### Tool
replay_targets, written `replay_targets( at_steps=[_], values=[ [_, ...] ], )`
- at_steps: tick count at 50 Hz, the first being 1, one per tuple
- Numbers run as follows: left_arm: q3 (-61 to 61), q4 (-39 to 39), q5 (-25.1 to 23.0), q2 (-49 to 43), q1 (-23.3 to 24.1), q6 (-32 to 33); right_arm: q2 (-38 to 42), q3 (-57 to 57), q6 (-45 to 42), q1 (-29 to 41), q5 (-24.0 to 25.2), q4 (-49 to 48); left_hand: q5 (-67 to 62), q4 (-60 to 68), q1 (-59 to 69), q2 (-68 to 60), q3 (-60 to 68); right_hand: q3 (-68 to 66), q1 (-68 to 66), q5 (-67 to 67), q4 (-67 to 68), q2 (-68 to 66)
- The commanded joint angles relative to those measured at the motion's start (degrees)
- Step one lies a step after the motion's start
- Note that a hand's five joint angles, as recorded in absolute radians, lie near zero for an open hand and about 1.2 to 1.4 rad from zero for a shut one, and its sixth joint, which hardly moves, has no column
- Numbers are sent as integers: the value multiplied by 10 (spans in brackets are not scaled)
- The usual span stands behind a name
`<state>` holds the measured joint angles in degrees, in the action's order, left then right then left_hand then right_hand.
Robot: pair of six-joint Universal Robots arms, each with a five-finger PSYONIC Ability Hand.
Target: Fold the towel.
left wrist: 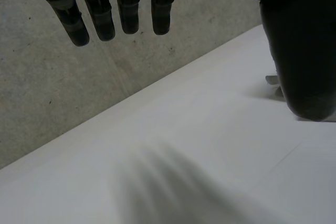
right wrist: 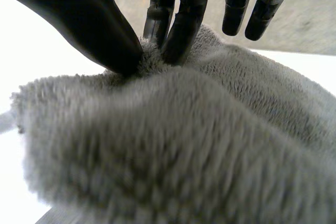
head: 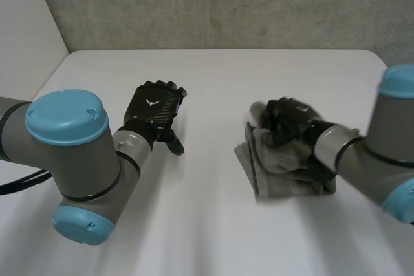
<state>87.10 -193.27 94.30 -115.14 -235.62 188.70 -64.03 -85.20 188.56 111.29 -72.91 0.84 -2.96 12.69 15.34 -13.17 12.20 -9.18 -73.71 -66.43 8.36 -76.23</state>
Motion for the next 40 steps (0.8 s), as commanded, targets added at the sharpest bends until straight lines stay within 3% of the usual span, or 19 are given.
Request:
replay_targets(
  at_steps=[1,4,5,6,7,8,19,25,34,36,40],
  values=[
    [0,0,0,0,1,0,52,8,-1,39,-26,-22,30,-27,-56,35,-22,-8,-63,-36,16,-38],
    [0,0,0,0,1,0,65,6,-1,48,-34,-24,30,-27,-56,35,-22,-8,-9,19,16,17],
    [0,0,0,0,1,0,67,6,0,52,-38,-24,30,-27,-56,35,-22,-8,223,251,16,249],
    [0,0,0,0,1,0,67,6,0,52,-38,-24,30,-27,-56,35,-22,-8,226,253,16,251],
    [0,0,0,0,1,0,65,8,0,53,-43,-23,30,-27,-56,35,-22,-8,496,523,16,521],
    [0,0,0,0,1,0,62,9,0,52,-46,-20,30,-27,-56,35,-22,-8,735,664,16,760],
    [-2,0,-3,0,1,2,-32,-11,17,22,-46,9,30,-27,-56,35,-22,-8,737,664,16,762],
    [-11,-4,-4,3,3,2,-101,-49,33,-49,-14,10,30,-27,-56,35,-22,-8,737,664,16,762],
    [-62,-6,-10,-12,55,-4,-109,-59,1,-142,100,8,30,-27,-56,35,-22,-8,737,664,16,762],
    [-83,-6,-22,-38,78,-25,-92,-57,-44,-165,151,12,30,-27,-56,35,-22,-8,737,664,16,762],
    [-100,-6,-35,-61,91,-62,-59,-53,-95,-184,182,16,30,-27,-55,33,-22,-8,737,664,16,762]
  ],
)
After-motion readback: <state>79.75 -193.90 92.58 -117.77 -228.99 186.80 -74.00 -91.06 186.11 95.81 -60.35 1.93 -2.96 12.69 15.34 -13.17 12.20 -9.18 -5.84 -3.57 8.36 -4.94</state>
